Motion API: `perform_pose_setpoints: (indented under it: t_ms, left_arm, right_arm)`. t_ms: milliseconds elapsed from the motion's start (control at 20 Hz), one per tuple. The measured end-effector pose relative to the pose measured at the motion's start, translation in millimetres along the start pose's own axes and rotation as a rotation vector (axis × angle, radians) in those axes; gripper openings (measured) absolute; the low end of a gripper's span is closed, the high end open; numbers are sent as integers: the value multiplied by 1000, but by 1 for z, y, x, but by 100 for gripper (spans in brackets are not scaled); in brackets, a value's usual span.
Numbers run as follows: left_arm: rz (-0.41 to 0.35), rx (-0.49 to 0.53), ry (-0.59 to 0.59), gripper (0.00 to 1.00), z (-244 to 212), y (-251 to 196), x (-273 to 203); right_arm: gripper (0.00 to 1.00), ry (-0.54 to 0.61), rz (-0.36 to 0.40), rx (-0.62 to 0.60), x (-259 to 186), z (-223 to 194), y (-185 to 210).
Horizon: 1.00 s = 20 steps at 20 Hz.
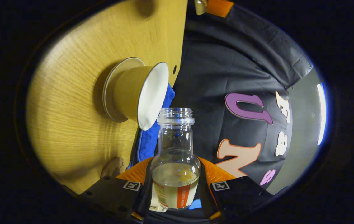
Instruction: Open the teacup lid with one hand, grasp the water bottle and pour water into the teacup with the other hand; after pouring, place the water bottle on the coaster and then close the teacup lid.
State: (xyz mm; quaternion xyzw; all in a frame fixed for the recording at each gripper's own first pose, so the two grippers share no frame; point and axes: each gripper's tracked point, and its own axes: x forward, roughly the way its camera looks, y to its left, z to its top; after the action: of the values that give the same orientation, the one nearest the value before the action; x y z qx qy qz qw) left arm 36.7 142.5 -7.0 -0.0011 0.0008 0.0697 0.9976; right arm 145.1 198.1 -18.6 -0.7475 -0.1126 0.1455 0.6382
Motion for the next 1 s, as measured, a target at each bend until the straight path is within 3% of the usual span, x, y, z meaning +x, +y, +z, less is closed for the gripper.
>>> perform_pose_setpoints:
  t_ms: [250, 400, 800, 900, 1000]
  left_arm:
    - [2, 0, 1, 21, 0, 0, 0]
    - [1, -1, 1, 21, 0, 0, 0]
    - [-2, -2, 2, 21, 0, 0, 0]
    - [-4, -2, 3, 21, 1, -1, -1]
    - [-6, -3, 3, 21, 1, -1, 0]
  right_arm:
    - [67, -9, 28, 324, -8, -4, -4]
    - [68, -6, 44, 588, -12, -15, -10]
    - [66, 13, 20, 1509, 14, -76, -30]
    - [67, 44, 12, 1638, 23, -89, -24]
    - [67, 65, -4, 1664, 26, -99, -19]
